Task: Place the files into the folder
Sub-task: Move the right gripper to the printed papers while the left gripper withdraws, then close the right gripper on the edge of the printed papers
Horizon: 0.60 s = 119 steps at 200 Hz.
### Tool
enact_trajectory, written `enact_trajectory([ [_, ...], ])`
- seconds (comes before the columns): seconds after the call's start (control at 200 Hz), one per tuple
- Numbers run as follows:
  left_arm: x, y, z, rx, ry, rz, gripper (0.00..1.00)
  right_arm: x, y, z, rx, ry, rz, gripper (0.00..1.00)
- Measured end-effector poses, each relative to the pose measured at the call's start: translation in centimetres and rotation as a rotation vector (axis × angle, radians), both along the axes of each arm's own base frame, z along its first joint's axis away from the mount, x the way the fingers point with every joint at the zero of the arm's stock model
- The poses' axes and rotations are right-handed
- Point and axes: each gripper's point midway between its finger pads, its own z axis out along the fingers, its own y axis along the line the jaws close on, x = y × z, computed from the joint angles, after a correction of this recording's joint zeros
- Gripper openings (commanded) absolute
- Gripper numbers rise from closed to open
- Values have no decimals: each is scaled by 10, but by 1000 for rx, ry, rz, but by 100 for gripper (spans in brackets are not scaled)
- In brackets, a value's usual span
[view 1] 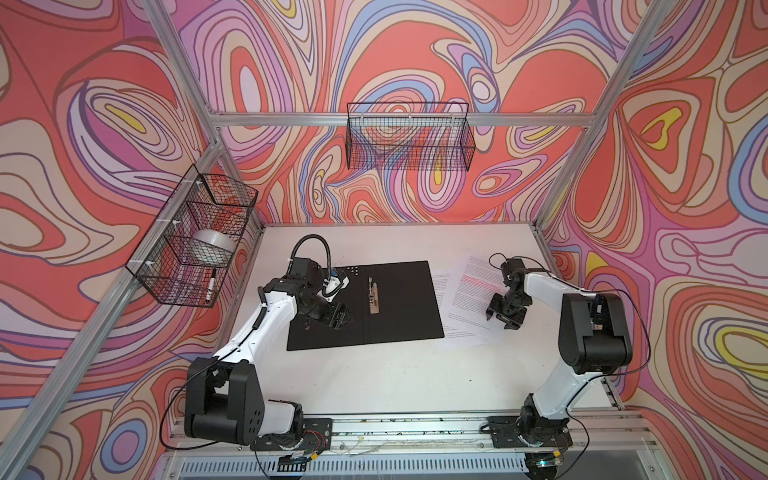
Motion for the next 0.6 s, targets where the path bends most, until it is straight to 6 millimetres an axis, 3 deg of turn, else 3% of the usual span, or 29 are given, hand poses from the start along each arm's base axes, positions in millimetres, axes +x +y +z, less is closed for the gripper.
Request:
enact_trajectory([
  [0.341, 0, 1, 0, 4, 0, 1, 70, -1, -3, -1, -20, -4, 17, 28],
  [0.426, 0, 1, -1, 4, 0, 1, 70, -1, -4, -1, -24, -9, 28, 16],
  [0.596, 0, 1, -1, 4, 0, 2, 70, 0, -4, 0, -22, -17, 40, 7],
])
